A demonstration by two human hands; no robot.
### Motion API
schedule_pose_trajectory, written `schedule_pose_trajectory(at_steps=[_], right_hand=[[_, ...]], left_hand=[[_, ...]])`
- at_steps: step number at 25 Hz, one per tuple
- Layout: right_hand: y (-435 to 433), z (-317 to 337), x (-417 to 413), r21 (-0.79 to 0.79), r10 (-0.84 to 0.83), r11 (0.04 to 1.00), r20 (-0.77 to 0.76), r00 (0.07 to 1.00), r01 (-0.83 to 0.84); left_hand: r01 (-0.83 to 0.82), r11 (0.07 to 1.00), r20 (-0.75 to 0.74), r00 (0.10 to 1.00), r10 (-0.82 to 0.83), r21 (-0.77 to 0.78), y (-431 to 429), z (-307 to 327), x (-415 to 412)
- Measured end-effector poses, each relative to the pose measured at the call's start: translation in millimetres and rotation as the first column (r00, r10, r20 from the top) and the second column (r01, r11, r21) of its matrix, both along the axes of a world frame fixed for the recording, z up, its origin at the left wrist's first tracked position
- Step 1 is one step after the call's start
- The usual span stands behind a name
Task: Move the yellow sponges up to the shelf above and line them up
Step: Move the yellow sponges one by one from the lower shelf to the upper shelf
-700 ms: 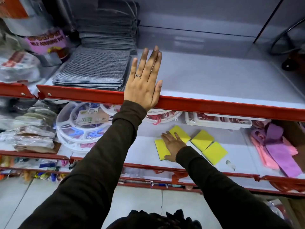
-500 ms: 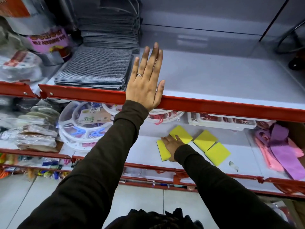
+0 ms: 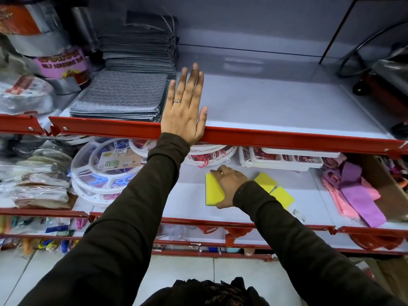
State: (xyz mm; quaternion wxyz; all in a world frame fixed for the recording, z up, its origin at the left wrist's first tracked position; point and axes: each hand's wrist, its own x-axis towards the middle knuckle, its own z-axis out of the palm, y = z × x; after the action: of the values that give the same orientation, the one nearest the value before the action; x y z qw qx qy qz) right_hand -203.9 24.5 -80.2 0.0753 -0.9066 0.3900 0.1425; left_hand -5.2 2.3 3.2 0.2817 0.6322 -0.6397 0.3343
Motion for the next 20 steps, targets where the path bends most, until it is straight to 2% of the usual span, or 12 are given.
schedule_pose_trajectory(at_steps=[11, 16, 20], right_hand=[[28, 169, -25, -0.028, -0.068, 0.997, 0.131, 0.989, 0.072], [-23, 215, -9, -0.139, -0.069, 0.985, 0.213, 0.975, 0.1], [-79, 217, 23, -0.146, -0.098, 0.982, 0.133, 0.986, 0.118]], left_hand=[[-0.011, 1.0, -0.045, 0.999, 0.01, -0.022, 2, 1, -1], [-0.009, 0.999, -0.043, 0.999, 0.007, -0.053, -1, 0, 2], [-0.009, 0.998, -0.03, 1.0, 0.007, -0.059, -3, -2, 2]])
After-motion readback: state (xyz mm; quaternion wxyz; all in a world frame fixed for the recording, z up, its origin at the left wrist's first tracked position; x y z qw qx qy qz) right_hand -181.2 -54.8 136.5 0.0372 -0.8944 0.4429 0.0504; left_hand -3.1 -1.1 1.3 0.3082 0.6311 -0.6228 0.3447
